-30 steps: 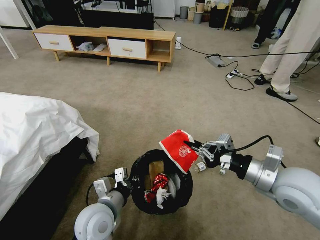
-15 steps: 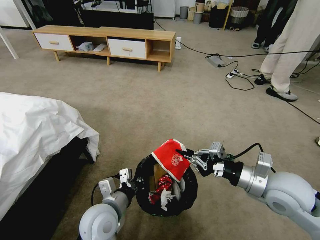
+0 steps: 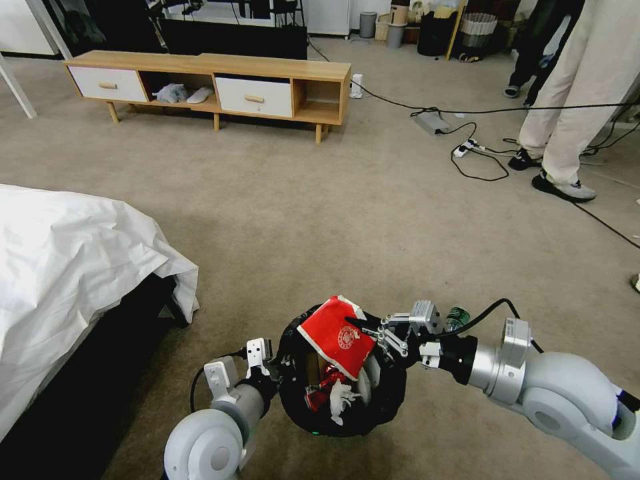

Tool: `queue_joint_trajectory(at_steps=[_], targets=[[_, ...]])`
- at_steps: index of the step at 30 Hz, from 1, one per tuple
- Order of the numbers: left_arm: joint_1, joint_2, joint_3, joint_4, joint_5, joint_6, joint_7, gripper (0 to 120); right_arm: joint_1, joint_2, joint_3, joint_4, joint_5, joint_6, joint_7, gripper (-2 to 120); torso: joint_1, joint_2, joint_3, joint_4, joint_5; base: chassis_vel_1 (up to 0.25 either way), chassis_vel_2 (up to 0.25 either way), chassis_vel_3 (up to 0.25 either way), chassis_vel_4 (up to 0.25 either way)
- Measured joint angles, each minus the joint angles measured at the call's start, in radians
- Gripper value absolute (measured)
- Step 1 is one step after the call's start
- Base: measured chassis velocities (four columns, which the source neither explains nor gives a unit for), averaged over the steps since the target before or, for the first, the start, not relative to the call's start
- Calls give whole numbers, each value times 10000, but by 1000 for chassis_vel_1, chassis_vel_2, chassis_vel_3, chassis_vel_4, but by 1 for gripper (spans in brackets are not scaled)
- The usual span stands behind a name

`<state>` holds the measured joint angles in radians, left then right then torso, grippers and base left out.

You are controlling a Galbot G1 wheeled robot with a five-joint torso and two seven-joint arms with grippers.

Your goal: Pick up the trash bin and place the garbage on the floor into it.

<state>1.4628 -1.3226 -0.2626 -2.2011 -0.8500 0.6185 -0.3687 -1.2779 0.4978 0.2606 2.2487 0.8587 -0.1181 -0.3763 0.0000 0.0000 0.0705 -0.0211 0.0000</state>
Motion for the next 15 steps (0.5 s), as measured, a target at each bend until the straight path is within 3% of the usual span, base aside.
queue_joint_trajectory(at_steps=[15], targets=[[168, -117, 146, -351, -116, 17, -4, 0, -88, 244, -440, -709, -936, 222, -428, 0, 0, 0, 0, 0, 0, 0, 0, 0, 0]])
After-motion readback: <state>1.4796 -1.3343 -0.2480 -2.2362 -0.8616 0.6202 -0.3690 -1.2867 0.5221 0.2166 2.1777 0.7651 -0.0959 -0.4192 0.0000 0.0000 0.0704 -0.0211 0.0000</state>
